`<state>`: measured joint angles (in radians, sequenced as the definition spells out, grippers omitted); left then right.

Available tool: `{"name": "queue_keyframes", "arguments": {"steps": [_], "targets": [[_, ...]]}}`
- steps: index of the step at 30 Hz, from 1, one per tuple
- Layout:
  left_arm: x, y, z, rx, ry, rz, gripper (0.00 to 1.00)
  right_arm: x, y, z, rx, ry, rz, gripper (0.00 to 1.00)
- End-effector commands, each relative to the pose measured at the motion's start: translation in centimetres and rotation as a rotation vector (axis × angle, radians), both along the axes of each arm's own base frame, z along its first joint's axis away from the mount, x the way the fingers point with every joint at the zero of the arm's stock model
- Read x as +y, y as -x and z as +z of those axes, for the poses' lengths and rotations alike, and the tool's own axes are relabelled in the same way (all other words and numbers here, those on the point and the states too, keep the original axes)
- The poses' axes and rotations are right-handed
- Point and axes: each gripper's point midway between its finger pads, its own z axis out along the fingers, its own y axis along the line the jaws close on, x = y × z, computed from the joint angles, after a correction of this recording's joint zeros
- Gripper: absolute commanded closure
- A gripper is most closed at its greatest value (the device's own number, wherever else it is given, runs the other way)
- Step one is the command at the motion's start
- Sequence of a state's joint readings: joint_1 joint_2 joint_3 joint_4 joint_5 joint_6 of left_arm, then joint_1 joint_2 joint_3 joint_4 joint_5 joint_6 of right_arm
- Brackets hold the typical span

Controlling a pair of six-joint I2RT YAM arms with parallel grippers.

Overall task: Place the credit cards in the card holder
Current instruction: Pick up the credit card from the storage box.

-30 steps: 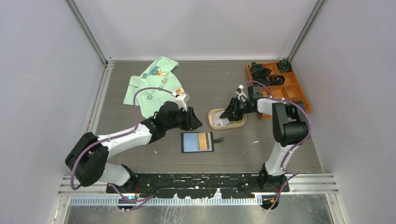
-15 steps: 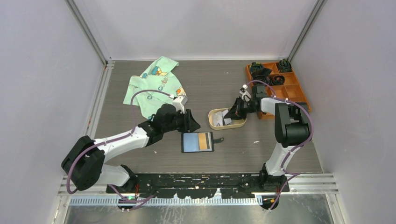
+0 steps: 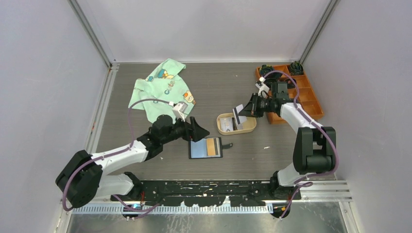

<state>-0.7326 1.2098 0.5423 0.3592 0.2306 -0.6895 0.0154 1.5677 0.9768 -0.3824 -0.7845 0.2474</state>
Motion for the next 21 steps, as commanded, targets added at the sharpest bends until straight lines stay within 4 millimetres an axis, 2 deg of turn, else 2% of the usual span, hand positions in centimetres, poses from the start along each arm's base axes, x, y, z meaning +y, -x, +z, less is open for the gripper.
{"name": "queue_keyframes", "arguments": {"steps": [1,5,10,15,21], "targets": [[-1.5,0.8,5.2,-0.141,0.242,-0.083,0.25,2.3,1.3,5.8,-0.172,-0.199,0.125,0.99],[-2.2,1.5,6.7,-0.160,0.412,-0.102,0.27,4.3,2.0,9.1,-0.297,-0.315,0.161,0.99],[-3.5,1.9,7.9,-0.206,0.542,-0.088,0.29,7.2,4.4,11.9,-0.388,-0.386,0.245,0.99],[-4.8,1.5,8.5,-0.207,0.589,-0.083,0.33,8.4,5.7,13.4,-0.434,-0.424,0.282,0.99],[-5.9,0.9,8.8,-0.192,0.606,-0.071,0.40,9.1,6.5,13.9,-0.442,-0.440,0.316,0.99]]}}
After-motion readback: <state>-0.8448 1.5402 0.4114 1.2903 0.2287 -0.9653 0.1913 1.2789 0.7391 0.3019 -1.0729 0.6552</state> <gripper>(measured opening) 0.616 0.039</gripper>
